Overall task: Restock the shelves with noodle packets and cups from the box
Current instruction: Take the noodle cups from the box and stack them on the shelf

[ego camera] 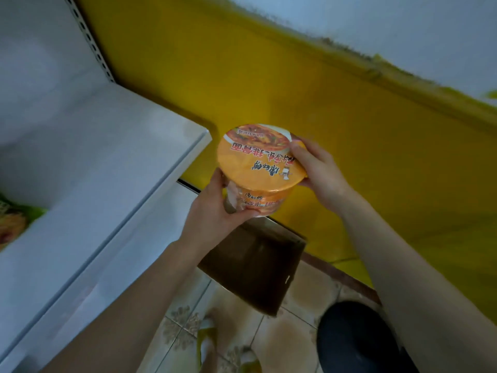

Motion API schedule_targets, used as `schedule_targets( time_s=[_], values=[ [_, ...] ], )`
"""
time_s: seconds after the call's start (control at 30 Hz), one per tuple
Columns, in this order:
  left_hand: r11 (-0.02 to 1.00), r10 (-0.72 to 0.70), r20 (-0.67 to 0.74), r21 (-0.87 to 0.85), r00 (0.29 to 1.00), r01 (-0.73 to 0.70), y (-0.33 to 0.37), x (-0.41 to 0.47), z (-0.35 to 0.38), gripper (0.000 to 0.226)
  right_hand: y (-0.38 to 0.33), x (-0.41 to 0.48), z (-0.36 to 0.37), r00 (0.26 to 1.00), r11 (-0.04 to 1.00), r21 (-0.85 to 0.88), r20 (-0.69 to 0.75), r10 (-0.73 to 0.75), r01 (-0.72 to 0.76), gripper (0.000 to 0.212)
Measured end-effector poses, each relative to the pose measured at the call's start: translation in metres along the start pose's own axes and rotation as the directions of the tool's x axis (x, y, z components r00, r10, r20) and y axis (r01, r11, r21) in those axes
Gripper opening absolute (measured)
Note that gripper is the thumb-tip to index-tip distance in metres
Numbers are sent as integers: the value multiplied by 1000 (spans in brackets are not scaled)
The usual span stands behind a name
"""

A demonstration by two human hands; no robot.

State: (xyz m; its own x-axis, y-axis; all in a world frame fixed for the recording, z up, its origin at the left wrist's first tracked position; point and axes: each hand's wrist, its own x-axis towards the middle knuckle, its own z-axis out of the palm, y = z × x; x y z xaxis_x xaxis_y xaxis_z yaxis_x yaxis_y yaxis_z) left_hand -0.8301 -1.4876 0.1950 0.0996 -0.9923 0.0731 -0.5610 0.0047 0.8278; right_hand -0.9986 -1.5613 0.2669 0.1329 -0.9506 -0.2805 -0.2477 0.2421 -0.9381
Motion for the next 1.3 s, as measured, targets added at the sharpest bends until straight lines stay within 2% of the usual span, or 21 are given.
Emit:
schedule_targets(
  time_s=[0.17, 0.33, 0.47, 0.57, 0.7, 0.9, 1.03, 1.17, 1.3],
  values=[
    [981, 143, -140, 152, 980, -121, 61, -19, -37, 107, -68, -33, -14, 992, 991, -24, -12, -129, 128, 17],
    [922, 201, -206, 371, 957, -114, 109, -43, -76, 103, -124, -72, -19, 968, 967, -48, 44, -248, 250, 14],
    [710, 296, -226, 702, 928, -55, 130, -74, -111, 91, -162, -101, -17, 946, 948, -32, 90, -313, 317, 10],
    [555, 355, -233, 832, 905, -3, 139, -105, -137, 85, -186, -121, -9, 918, 927, -15, 149, -368, 374, 13],
    [493, 359, -314, 863, 879, 107, 150, -146, -169, 79, -213, -148, 11, 864, 894, 21, 250, -437, 447, 14],
    [463, 326, -477, 834, 816, 302, 159, -207, -222, 54, -252, -188, 62, 777, 856, 74, 385, -498, 512, 15],
    [380, 347, -572, 811, 743, 445, 168, -248, -260, 48, -280, -216, 106, 720, 840, 118, 460, -519, 530, 19],
    [340, 339, -653, 757, 678, 559, 165, -288, -300, 49, -308, -246, 152, 659, 830, 183, 530, -534, 527, 13],
    [312, 364, -709, 704, 604, 638, 162, -326, -342, 47, -332, -276, 201, 595, 809, 209, 581, -555, 550, 18]
  ],
)
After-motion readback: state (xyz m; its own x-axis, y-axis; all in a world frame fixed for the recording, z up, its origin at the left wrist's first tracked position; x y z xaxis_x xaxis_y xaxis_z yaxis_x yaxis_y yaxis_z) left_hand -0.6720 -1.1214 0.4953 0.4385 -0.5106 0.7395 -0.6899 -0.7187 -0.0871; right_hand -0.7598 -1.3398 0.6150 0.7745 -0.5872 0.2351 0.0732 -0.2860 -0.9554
